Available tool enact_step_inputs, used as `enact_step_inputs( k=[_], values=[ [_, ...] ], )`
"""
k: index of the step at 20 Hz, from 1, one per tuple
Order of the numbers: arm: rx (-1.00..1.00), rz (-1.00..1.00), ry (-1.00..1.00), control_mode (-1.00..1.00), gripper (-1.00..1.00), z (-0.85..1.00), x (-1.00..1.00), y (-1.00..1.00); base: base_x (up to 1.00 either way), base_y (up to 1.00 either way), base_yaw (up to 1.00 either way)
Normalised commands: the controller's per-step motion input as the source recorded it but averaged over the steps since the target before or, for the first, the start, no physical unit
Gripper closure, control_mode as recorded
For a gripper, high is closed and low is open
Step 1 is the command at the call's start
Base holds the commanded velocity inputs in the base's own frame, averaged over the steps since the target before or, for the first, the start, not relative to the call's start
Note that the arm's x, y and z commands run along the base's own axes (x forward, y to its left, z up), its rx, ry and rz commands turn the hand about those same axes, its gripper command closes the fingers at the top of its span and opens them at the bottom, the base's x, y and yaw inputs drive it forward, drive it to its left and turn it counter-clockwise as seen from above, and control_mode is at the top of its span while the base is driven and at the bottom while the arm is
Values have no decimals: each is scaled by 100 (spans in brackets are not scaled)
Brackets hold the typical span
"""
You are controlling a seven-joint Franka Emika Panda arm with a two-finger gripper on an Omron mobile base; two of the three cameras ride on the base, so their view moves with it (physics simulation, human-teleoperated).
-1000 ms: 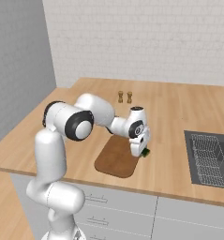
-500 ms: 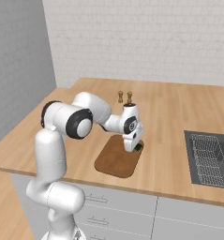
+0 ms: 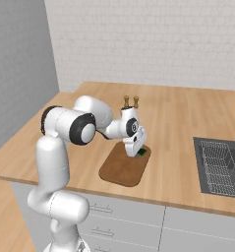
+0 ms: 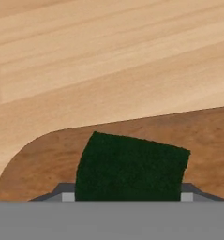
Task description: Pick up the sponge from the counter and clean the cutting board by briefly scrubbing or pressing down on the cutting board. Once finished, release the sponge.
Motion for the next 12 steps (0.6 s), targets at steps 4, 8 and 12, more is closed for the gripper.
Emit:
enact_step_inputs(
  k=[4,8,12],
  values=[
    [-10,0,5,-100,100,-35,-8,-4,0,0,0],
    [-9,0,1,-100,100,-49,-32,-27,0,0,0],
    [-5,0,10,-100,100,-46,-30,-44,0,0,0]
  ],
)
